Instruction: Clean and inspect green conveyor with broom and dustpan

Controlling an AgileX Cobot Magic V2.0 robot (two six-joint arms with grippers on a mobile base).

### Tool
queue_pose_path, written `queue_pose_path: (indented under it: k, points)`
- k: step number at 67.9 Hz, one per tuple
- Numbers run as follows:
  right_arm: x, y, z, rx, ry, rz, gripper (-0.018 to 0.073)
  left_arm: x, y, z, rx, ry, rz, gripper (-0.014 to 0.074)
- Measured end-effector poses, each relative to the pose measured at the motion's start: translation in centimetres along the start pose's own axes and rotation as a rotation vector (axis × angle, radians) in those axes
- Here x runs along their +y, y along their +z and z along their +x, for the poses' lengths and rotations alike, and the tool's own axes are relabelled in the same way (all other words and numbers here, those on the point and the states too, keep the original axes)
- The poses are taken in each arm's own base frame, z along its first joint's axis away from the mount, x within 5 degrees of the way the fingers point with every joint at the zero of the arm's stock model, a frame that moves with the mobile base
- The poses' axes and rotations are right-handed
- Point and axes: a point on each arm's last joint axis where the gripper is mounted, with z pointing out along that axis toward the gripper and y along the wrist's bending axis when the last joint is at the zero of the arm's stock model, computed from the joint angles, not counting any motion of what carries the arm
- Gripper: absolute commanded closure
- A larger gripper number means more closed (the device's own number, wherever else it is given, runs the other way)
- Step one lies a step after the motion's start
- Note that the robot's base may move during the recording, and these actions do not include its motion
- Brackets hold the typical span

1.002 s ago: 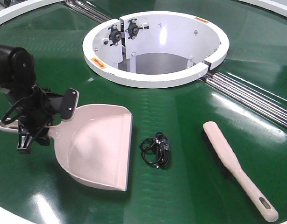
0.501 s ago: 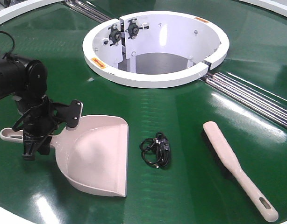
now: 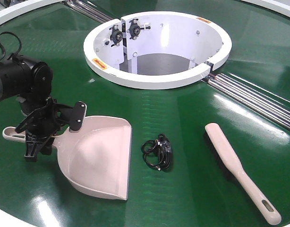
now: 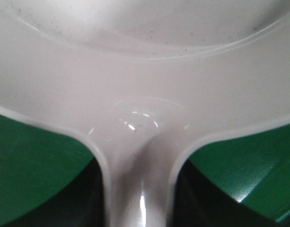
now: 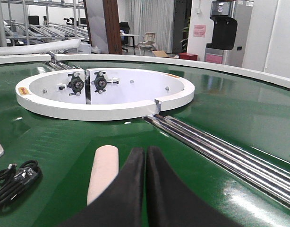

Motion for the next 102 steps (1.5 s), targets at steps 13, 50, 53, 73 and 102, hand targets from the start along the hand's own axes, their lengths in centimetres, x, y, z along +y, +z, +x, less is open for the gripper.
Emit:
queue_pose_path:
  k: [13,50,53,73,102]
  points:
    - [0.0,0.0,0.0,0.000,0.000,0.000,0.0569,0.0,0.0,0.0,0.000,0.000,0.001,0.0604]
    - [0.0,0.0,0.0,0.001,0.000,0.000,0.0569,0.0,0.0,0.0,0.000,-0.001,0.001,0.0604]
    - [0.0,0.0,0.0,0.001,0.000,0.000,0.0569,0.0,0.0,0.0,0.000,-0.001,0.001,0.0604]
    - [0.0,0.0,-0.2,-0.021,0.000,-0.001,0.0569,0.0,0.0,0.0,0.000,-0.001,0.001,0.0604]
    - [-0.6,0.0,-11.2,-0.043,0.046,0.010,0.0569,0.0,0.0,0.0,0.000,-0.002,0.002,0.0604]
